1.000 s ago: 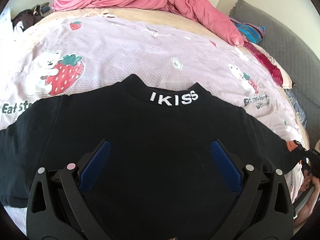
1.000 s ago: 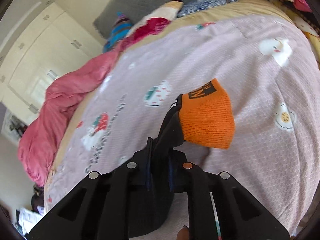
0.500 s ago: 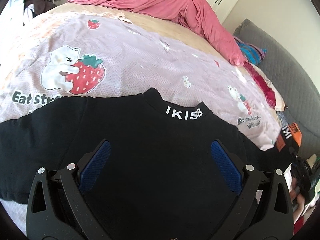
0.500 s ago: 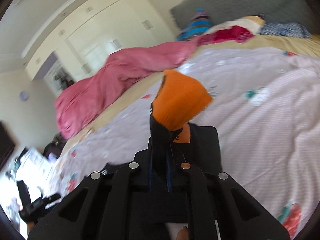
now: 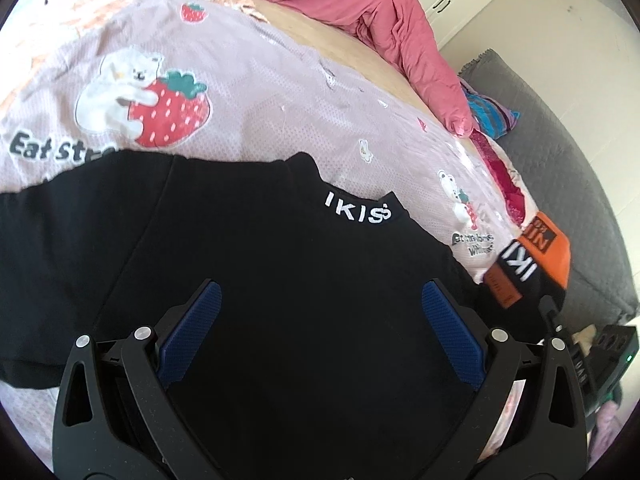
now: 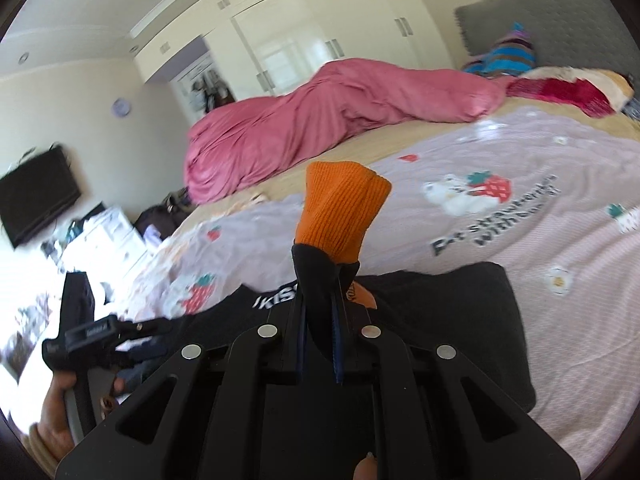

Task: Fold small clothes
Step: 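Lift the sleeve with the right tool and carry it across the shirt body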

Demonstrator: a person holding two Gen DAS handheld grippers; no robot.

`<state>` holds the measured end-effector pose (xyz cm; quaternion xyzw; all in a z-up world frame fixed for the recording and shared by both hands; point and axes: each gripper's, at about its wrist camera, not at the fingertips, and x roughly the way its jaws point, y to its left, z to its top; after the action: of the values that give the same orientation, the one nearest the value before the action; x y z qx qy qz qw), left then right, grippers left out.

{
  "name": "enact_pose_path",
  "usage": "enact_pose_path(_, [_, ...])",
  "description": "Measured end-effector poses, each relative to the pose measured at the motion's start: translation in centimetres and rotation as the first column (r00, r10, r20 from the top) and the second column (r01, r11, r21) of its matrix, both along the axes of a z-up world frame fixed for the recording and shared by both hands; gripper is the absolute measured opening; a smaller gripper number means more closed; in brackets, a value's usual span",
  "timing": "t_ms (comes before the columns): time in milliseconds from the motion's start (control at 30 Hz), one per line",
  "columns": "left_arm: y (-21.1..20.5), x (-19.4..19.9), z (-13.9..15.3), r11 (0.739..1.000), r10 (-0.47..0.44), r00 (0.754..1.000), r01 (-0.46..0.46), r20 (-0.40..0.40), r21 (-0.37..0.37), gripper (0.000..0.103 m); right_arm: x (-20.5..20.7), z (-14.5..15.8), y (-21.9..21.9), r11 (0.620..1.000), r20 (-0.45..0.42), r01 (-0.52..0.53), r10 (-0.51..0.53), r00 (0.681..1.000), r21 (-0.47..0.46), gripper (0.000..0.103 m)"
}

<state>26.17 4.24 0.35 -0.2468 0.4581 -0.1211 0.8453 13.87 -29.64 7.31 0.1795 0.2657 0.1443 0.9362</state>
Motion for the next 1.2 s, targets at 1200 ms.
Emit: enact_pose_path(1200, [-3.2, 0.4, -4.6, 0.966, -0.128, 0.985, 0.097, -0.118, -0.241, 0.068, -2.9, -4.9, 8.6, 0.938, -0.206, -0.337, 0.315, 0.926, -0.082, 0.049])
